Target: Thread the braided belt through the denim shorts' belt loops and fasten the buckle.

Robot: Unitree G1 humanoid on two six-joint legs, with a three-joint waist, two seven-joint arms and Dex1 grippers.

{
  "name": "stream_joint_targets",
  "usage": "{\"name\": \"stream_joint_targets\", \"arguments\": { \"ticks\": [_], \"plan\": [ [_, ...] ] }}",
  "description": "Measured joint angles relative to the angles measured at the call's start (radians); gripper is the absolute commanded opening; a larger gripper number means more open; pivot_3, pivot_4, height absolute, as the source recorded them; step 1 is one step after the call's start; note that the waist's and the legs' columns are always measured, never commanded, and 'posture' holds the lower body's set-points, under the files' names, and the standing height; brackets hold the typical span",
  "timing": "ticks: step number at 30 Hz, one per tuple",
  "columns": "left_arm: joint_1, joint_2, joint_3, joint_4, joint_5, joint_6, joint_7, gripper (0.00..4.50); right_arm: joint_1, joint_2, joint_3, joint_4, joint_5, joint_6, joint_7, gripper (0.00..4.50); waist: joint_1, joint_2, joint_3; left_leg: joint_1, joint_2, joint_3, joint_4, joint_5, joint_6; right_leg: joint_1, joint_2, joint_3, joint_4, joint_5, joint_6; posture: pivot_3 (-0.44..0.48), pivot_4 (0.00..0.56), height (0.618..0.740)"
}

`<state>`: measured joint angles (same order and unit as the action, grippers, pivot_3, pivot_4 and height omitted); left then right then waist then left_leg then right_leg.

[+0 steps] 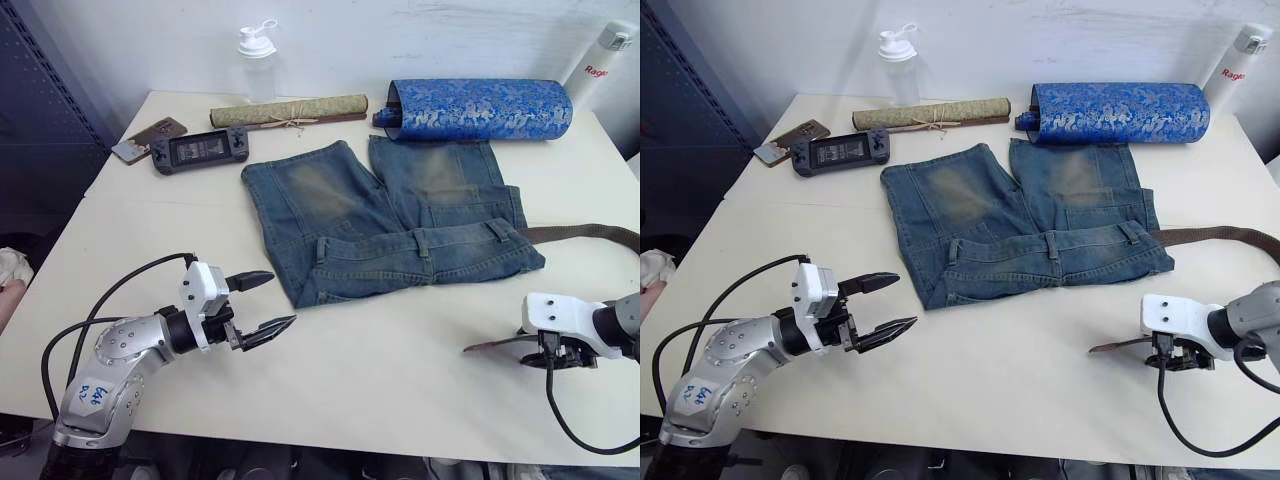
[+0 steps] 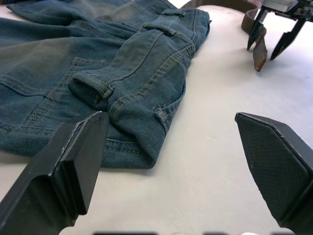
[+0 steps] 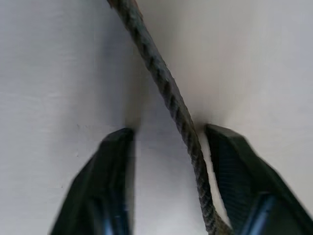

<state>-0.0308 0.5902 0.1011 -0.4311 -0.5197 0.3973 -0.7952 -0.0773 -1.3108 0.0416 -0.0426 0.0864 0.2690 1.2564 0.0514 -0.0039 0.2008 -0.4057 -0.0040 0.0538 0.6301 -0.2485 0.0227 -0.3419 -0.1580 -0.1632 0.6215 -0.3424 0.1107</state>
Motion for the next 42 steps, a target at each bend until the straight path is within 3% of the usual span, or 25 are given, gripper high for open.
{"name": "stream_joint_targets", "arguments": {
  "ticks": [2,11,15,20,26,36,38,42],
  "plan": [
    [0.000,0.000,0.000,-0.001,-0.003,0.004,0.006,4.50,-0.005,0.009,0.000,0.002,-0.007,-0.006,0.003,0.05,-0.001,0.000,0.000,0.000,0.000,0.000,0.000,0.000,0.000,0.000,0.001,0.000,0.000,0.000,0.000,0.000,0.150,0.717],
    [-0.009,0.000,-0.005,-0.011,-0.016,0.015,0.003,4.50,0.000,0.065,-0.033,-0.014,0.024,0.010,0.004,0.05,-0.010,-0.002,-0.001,0.001,0.005,0.001,0.001,-0.002,-0.002,0.001,0.005,0.002,-0.001,0.000,-0.001,0.000,0.150,0.717],
    [-0.059,0.000,-0.037,-0.028,-0.053,0.045,-0.023,4.50,0.007,0.142,-0.046,-0.216,0.167,0.111,0.024,0.05,-0.013,0.001,0.000,0.001,0.007,0.001,0.001,-0.002,-0.003,0.000,0.007,0.003,0.000,0.001,-0.001,0.000,0.150,0.717],
    [-0.171,-0.002,-0.131,-0.029,-0.097,0.090,-0.101,4.50,-0.141,0.233,0.027,-0.453,0.246,0.293,-0.048,0.05,-0.010,0.001,0.001,0.000,0.006,0.001,0.002,-0.003,-0.003,0.000,0.007,0.003,-0.001,0.001,-0.002,0.000,0.150,0.717],
    [-0.249,-0.028,-0.247,0.006,-0.063,0.096,-0.138,4.50,-0.212,0.290,0.117,-0.518,0.245,0.381,-0.110,0.05,0.001,0.001,0.001,0.000,0.006,0.002,0.003,-0.003,-0.003,-0.001,0.007,0.003,-0.001,0.001,-0.002,0.000,0.150,0.717],
    [-0.271,-0.065,-0.303,0.062,0.000,0.060,-0.160,4.50,-0.222,0.303,0.118,-0.543,0.251,0.437,-0.161,0.05,-0.002,0.001,0.001,0.000,0.006,0.002,0.003,-0.003,-0.003,-0.001,0.008,0.003,0.000,0.001,-0.002,0.000,0.150,0.717],
    [-0.272,-0.068,-0.311,0.065,0.011,0.055,-0.163,3.99,-0.224,0.304,0.118,-0.545,0.254,0.444,-0.166,0.00,-0.002,0.001,0.001,0.000,0.006,0.003,0.003,-0.003,-0.002,-0.001,0.007,0.003,0.000,0.001,-0.002,0.000,0.150,0.717],
    [-0.285,-0.094,-0.329,0.104,0.042,0.040,-0.163,2.49,-0.224,0.304,0.118,-0.560,0.260,0.467,-0.180,0.00,-0.001,0.001,0.001,0.000,0.006,0.003,0.004,-0.003,-0.002,-0.001,0.007,0.003,0.000,0.001,-0.002,0.000,0.150,0.717]
  ]
}}
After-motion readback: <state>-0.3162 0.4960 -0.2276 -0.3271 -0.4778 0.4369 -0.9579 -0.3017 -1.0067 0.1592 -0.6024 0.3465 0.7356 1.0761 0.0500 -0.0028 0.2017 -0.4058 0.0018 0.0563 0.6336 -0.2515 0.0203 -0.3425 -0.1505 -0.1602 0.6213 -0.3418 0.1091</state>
